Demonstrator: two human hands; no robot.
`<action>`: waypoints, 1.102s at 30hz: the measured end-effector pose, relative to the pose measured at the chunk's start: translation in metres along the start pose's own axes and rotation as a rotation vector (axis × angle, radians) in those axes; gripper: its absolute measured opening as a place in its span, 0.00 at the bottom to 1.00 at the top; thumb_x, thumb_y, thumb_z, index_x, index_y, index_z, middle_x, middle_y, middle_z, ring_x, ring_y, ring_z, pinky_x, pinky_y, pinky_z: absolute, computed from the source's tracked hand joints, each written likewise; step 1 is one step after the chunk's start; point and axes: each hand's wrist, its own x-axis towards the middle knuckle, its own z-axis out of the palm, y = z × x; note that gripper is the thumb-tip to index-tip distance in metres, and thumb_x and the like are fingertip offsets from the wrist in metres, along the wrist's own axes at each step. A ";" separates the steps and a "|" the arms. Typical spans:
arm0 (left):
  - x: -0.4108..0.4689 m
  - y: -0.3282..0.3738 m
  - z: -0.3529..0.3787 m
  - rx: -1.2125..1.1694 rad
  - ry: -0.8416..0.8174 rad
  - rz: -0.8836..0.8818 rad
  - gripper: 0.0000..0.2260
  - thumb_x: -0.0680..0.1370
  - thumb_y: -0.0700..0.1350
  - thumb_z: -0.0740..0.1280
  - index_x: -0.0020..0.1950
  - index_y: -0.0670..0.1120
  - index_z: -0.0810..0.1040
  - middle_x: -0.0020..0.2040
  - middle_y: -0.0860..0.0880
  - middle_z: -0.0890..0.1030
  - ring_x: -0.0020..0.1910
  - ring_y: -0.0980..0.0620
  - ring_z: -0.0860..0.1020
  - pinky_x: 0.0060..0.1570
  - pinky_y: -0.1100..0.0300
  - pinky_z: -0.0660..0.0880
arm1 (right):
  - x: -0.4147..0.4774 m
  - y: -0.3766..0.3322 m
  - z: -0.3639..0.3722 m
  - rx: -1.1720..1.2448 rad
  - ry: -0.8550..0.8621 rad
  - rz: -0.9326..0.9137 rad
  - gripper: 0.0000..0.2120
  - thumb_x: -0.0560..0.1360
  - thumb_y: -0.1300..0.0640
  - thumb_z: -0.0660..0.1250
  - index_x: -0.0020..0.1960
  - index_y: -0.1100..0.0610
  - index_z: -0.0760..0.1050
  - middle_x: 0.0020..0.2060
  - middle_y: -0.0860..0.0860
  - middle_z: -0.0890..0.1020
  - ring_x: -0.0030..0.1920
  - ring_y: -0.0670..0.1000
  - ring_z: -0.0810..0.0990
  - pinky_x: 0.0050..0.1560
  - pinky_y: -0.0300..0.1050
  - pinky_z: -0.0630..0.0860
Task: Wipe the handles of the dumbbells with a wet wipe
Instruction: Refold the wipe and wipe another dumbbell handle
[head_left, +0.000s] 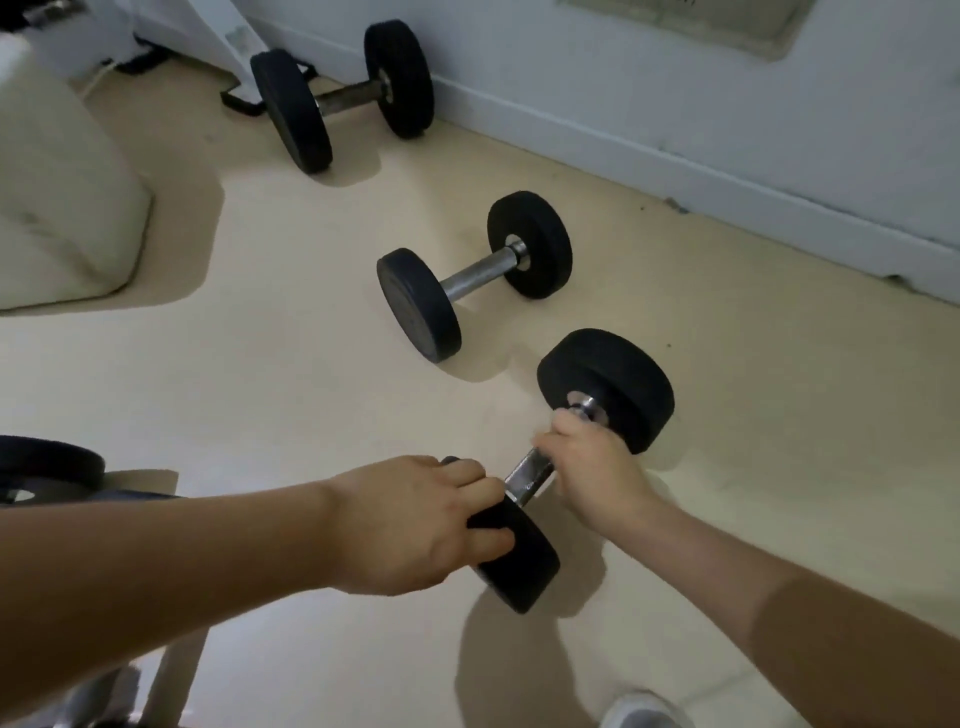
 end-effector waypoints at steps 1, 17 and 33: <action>0.005 0.000 0.001 -0.001 0.019 0.017 0.16 0.75 0.49 0.60 0.62 0.51 0.70 0.54 0.46 0.72 0.48 0.44 0.75 0.36 0.54 0.76 | -0.009 -0.008 0.000 -0.002 -0.064 -0.044 0.13 0.64 0.69 0.69 0.46 0.58 0.79 0.44 0.53 0.75 0.39 0.56 0.78 0.37 0.49 0.77; 0.051 0.018 0.025 -0.080 0.242 0.260 0.12 0.77 0.54 0.58 0.49 0.52 0.78 0.48 0.50 0.75 0.46 0.48 0.73 0.43 0.55 0.72 | -0.039 0.005 -0.064 0.198 0.006 0.258 0.08 0.76 0.58 0.66 0.51 0.52 0.83 0.49 0.47 0.83 0.53 0.45 0.78 0.50 0.33 0.67; 0.045 0.029 0.032 -0.093 0.348 0.242 0.10 0.80 0.43 0.59 0.50 0.49 0.80 0.50 0.51 0.79 0.48 0.48 0.76 0.44 0.55 0.74 | -0.028 0.022 -0.006 0.196 0.169 0.197 0.12 0.64 0.67 0.64 0.42 0.56 0.82 0.39 0.52 0.79 0.43 0.56 0.82 0.37 0.48 0.80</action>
